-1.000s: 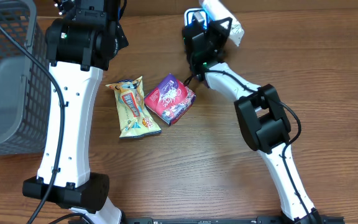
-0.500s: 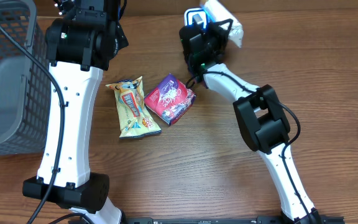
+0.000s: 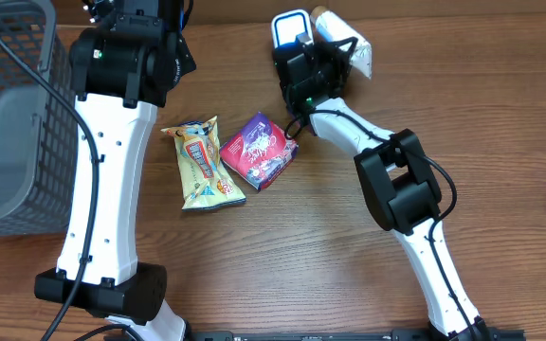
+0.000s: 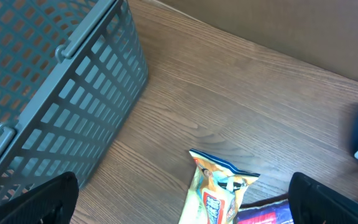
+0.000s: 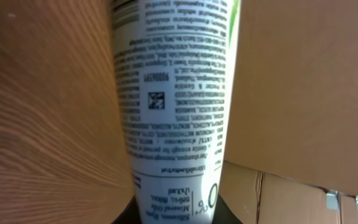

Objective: Scan the item barcode

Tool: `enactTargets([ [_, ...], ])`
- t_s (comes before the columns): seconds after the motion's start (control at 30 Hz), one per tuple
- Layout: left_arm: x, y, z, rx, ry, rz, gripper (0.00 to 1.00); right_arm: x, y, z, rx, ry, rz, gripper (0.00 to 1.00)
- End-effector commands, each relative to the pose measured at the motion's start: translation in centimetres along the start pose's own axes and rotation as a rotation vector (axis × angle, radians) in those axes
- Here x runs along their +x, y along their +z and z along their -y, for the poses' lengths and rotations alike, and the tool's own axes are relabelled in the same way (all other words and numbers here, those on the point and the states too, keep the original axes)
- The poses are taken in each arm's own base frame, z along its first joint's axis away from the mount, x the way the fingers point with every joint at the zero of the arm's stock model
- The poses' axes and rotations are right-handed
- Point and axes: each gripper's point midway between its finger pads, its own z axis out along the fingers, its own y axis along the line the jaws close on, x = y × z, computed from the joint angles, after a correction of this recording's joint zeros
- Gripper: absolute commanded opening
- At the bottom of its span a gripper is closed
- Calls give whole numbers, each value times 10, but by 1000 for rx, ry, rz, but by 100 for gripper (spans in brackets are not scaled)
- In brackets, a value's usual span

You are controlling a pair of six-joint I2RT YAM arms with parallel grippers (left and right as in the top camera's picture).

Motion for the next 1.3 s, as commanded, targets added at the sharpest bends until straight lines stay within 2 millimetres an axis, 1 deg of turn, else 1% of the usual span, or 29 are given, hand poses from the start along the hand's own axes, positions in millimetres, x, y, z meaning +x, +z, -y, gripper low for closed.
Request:
enactTargets([
  [0.0,-2,1,3,-4,-13,7,100,1,-10,11,28,66,-6,4],
  [0.17,-2,1,3,-4,-13,7,100,7,-1,28,68,152,-34,4],
  [0.3,-2,1,3,-4,-13,7,100,27,17,31,76,170,-107,4],
  [0.4,-2,1,3,-4,-14,7,100,48,37,32,78,177,-187,4],
  [0.5,-2,1,3,-4,-14,7,100,67,51,38,95,228,-255,4],
  [0.6,-2,1,3,-4,-14,7,100,80,59,47,118,303,-292,4],
  [0.73,-2,1,3,-4,-14,7,100,91,67,59,138,357,-316,4],
  [0.8,-2,1,3,-4,-13,7,100,105,75,64,153,409,-357,4],
  [0.87,-2,1,3,-4,-13,7,100,123,83,66,174,487,-420,4],
  [0.93,-2,1,3,-4,-14,7,100,145,92,66,195,561,-497,4],
  [1.0,-2,1,3,-4,-13,7,100,161,106,63,201,573,-533,4],
  [1.07,-2,1,3,-4,-13,7,100,174,116,61,204,574,-562,4],
  [1.17,-2,1,3,-4,-13,7,100,191,131,60,225,630,-586,3],
  [1.27,-2,1,3,-4,-14,7,100,197,143,61,226,629,-573,3],
])
